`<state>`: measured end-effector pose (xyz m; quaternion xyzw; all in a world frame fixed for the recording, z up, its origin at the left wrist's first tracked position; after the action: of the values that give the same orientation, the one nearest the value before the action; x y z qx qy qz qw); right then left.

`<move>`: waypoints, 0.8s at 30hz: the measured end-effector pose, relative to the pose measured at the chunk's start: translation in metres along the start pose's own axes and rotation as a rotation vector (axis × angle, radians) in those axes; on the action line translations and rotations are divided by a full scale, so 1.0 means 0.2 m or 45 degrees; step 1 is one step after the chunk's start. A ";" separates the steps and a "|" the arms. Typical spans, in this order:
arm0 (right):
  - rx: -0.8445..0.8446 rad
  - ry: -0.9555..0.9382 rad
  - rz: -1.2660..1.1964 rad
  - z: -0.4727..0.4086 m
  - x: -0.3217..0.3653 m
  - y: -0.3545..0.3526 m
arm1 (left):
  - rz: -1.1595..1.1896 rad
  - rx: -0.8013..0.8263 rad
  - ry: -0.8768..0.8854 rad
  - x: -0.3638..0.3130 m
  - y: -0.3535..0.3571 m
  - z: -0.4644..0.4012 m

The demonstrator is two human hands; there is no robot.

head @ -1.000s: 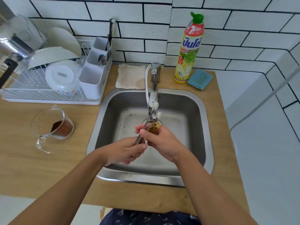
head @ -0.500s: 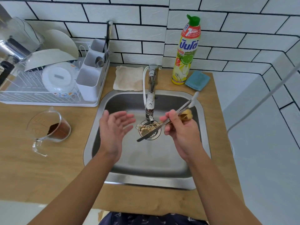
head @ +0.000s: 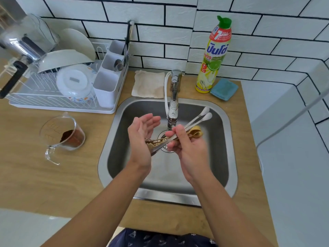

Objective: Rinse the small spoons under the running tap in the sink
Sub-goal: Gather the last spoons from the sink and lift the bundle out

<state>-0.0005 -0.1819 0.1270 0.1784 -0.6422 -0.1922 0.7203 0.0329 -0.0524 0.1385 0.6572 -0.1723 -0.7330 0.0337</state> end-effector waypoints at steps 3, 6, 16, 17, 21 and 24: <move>0.041 -0.068 0.097 -0.06 0.10 0.04 | -0.040 -0.026 0.066 -0.09 -0.05 -0.04; 0.108 -0.169 0.176 -0.20 0.25 0.14 | -0.139 -0.125 0.236 -0.26 -0.18 -0.12; 0.214 -0.181 0.632 -0.93 0.25 0.69 | -0.456 -0.428 0.115 -0.64 -0.69 -0.42; 0.210 -0.156 0.681 -0.99 0.19 0.71 | -0.459 -0.430 0.094 -0.64 -0.71 -0.46; 0.201 0.046 0.808 -1.17 -0.03 0.70 | -0.511 -0.396 -0.021 -0.57 -0.76 -0.59; 0.233 0.187 1.017 -1.23 -0.15 0.67 | -0.591 -0.400 -0.105 -0.51 -0.80 -0.68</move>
<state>0.2464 -0.0477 0.1414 -0.0082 -0.6223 0.1733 0.7633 0.2086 0.0983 0.1778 0.6354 0.0973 -0.7649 -0.0405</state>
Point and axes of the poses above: each hand's wrist, its own z-axis away from the middle knuckle, its own y-axis out of the palm, x = y × z, the point moved 6 cm from there along -z, towards the middle knuckle, and after that the axes turned 15 degrees about x, right-handed, at the moved point
